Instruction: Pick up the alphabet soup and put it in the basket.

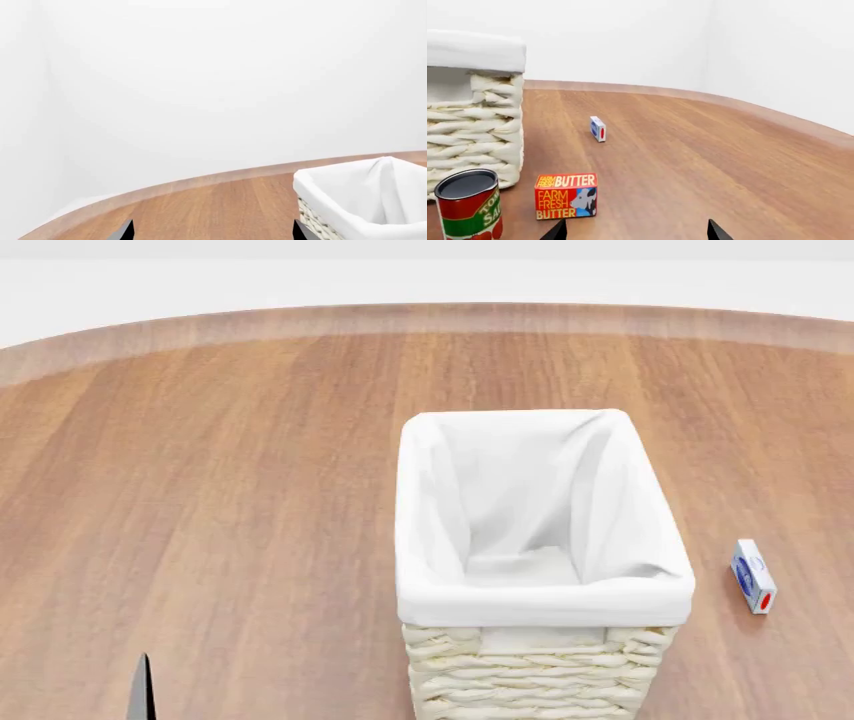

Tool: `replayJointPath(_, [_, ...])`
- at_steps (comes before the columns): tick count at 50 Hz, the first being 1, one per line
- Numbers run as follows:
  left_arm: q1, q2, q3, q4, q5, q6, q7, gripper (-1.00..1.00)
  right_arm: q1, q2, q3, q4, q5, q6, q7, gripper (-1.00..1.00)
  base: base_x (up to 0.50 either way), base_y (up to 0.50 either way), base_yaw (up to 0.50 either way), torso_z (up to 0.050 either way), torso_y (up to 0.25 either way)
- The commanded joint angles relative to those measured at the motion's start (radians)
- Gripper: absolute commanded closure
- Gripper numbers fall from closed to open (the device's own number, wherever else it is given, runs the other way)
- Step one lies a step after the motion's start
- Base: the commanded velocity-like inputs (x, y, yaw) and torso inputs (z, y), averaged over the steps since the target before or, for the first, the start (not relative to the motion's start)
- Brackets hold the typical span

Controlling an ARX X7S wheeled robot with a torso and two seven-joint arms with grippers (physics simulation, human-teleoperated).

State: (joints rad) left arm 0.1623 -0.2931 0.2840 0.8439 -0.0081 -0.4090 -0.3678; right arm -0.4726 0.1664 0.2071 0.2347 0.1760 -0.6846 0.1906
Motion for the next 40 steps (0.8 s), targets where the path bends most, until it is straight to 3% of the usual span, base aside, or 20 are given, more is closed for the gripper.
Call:
replayJointPath(1, [0.0,-0.006,0.0,0.002,-0.007,0.002,-0.006,-1.0,0.01,-0.006,0.001,0.064,0.004,-0.041,0.005,-1.0,0.0,0.0,0.0,0.0,0.0])
replayJointPath(40, [-0.001,-0.022,0.007,0.006,-0.018,0.0,-0.028,-1.0,0.146,-0.011,-0.021,0.308,0.005,-0.132,0.006,-1.0,0.0,0.0,0.0,0.0,0.0])
